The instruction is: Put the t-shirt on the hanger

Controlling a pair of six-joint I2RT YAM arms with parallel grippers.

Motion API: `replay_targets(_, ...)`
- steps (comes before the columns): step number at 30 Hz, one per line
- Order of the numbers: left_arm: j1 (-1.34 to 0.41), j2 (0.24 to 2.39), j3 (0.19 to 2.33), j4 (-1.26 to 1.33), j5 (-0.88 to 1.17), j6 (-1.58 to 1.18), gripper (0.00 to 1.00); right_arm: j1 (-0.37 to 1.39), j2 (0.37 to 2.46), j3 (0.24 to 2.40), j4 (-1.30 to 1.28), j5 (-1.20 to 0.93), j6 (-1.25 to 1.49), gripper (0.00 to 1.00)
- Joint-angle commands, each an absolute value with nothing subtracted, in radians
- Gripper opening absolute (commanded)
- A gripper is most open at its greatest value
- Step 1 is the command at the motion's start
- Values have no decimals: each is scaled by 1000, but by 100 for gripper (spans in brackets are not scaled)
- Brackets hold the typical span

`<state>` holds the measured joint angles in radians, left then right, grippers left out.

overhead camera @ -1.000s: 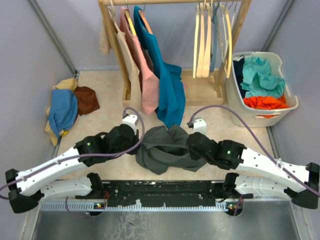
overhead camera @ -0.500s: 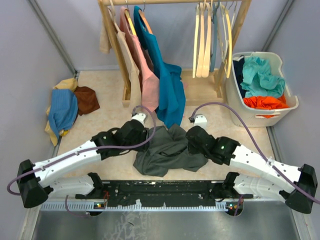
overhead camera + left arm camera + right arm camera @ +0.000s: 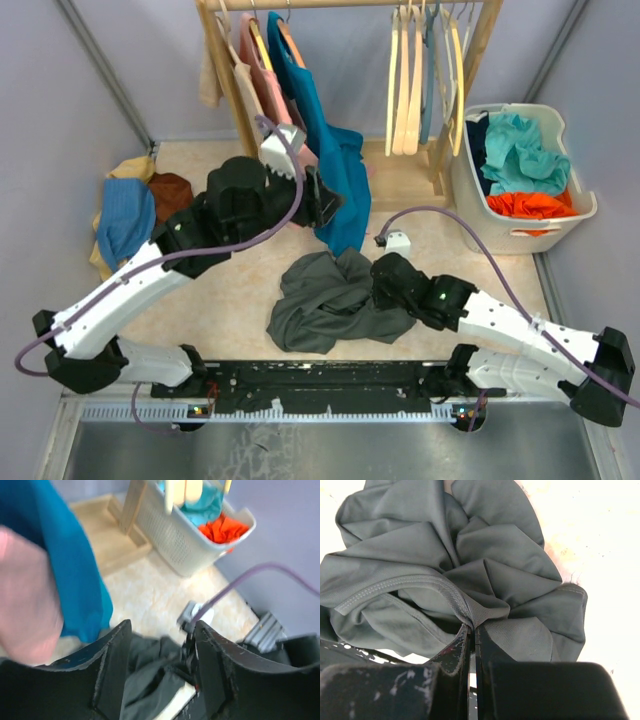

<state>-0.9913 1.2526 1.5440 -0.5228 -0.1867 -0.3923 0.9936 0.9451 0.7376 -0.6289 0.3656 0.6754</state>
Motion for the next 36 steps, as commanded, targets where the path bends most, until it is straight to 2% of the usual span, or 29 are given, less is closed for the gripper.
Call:
replay_targets(1, -986, 1393, 1710, -449, -260, -287, 62, 991, 924, 728, -597, 367, 683, 0)
replay_targets(4, -984, 1495, 1848, -431, -313, -245, 71, 991, 908, 719, -602, 363, 694, 0)
replay_targets(9, -975, 1654, 2049, -395, -366, -213, 73, 991, 869, 706, -610, 359, 713, 0)
replay_targets(14, -964, 1762, 2152, -317, -432, -207, 74, 991, 843, 700, -609, 353, 723, 0)
replay_targets(24, -931, 1885, 2235, -213, -517, -192, 73, 991, 803, 693, -623, 349, 729, 0)
replay_targets(36, -923, 1972, 2293, -193, -524, -188, 73, 991, 764, 668, -630, 354, 726, 0)
